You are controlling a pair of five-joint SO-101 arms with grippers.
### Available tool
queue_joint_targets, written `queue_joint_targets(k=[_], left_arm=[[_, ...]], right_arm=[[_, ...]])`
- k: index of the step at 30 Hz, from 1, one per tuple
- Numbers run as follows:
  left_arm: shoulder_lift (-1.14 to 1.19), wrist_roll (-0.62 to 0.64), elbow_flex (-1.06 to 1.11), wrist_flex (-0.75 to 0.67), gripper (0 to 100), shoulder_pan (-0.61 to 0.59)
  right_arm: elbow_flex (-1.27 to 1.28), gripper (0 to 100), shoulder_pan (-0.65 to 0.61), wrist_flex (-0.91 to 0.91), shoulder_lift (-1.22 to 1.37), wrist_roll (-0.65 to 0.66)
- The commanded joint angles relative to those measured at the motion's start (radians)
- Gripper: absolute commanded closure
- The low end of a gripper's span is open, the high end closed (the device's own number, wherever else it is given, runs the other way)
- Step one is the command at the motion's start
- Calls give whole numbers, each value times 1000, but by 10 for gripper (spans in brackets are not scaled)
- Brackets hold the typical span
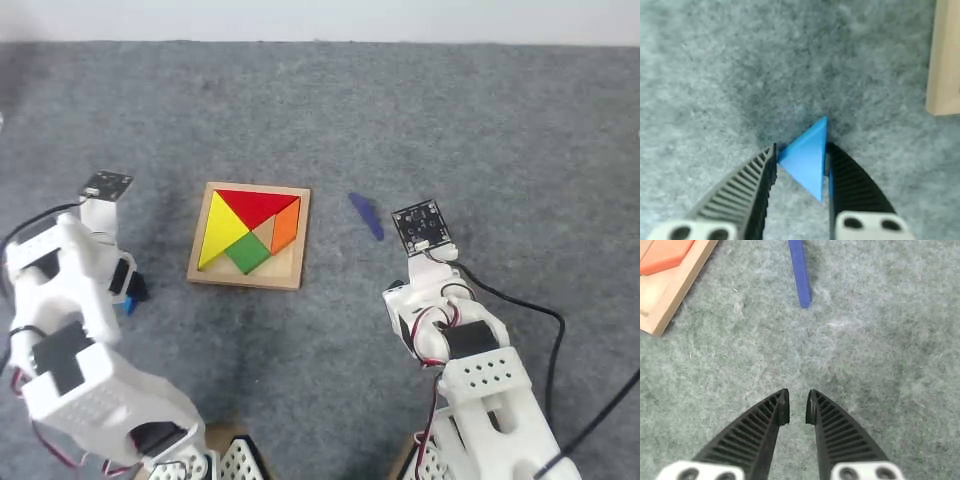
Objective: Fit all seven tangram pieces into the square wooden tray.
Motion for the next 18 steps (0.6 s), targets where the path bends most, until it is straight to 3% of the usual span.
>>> queue_joint_targets(k=[1, 13, 18], left_arm=[[0, 37, -19, -15, 891, -8], [-3, 32, -199, 170, 891, 49], [-3, -11, -285, 278, 891, 126]], right_arm=[[-9, 916, 1, 12, -16, 14], [-9, 916, 1, 12, -16, 14], [-11, 916, 1, 10, -16, 14]])
